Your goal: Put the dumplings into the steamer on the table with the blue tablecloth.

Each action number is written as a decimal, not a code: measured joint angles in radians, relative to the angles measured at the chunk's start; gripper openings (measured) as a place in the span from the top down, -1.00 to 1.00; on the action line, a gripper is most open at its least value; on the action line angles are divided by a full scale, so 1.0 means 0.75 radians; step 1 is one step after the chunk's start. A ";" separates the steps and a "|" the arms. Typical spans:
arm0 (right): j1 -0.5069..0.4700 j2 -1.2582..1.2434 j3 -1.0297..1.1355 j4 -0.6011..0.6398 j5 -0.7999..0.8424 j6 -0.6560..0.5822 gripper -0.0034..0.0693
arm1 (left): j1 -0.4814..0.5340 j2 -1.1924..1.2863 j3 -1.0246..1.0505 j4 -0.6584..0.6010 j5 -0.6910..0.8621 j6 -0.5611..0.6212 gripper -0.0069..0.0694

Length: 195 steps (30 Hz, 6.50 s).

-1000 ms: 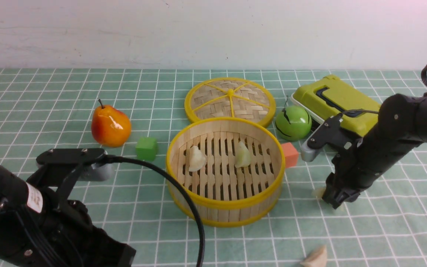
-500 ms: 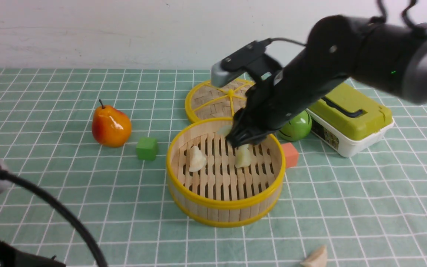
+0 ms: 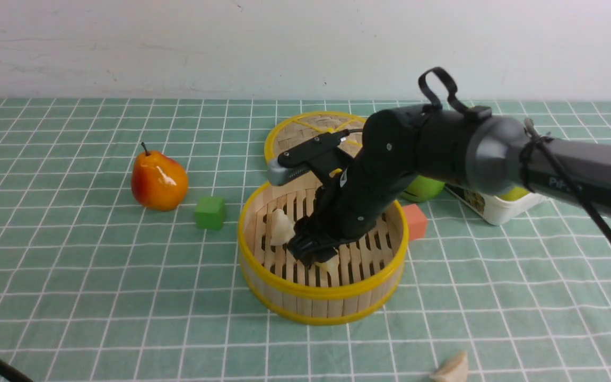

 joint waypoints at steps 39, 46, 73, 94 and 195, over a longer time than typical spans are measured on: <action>-0.093 -0.444 1.004 -0.225 -0.245 0.946 -0.46 | 0.000 0.000 0.001 -0.038 -0.064 0.018 0.75; -0.094 -0.444 0.997 -0.024 -0.146 0.649 -0.14 | 0.000 0.000 0.001 -0.039 -0.064 0.019 0.74; -0.093 -0.100 0.008 -0.148 0.201 0.448 0.25 | 0.000 0.000 0.001 -0.044 -0.087 0.019 0.69; 0.007 -0.189 -0.143 -0.153 0.304 0.340 -0.20 | 0.000 -0.137 0.060 -0.002 -0.228 -0.110 0.66; -0.759 -2.774 2.272 -0.407 -0.571 0.492 0.89 | 0.000 -0.654 0.234 0.523 -0.397 -0.531 0.39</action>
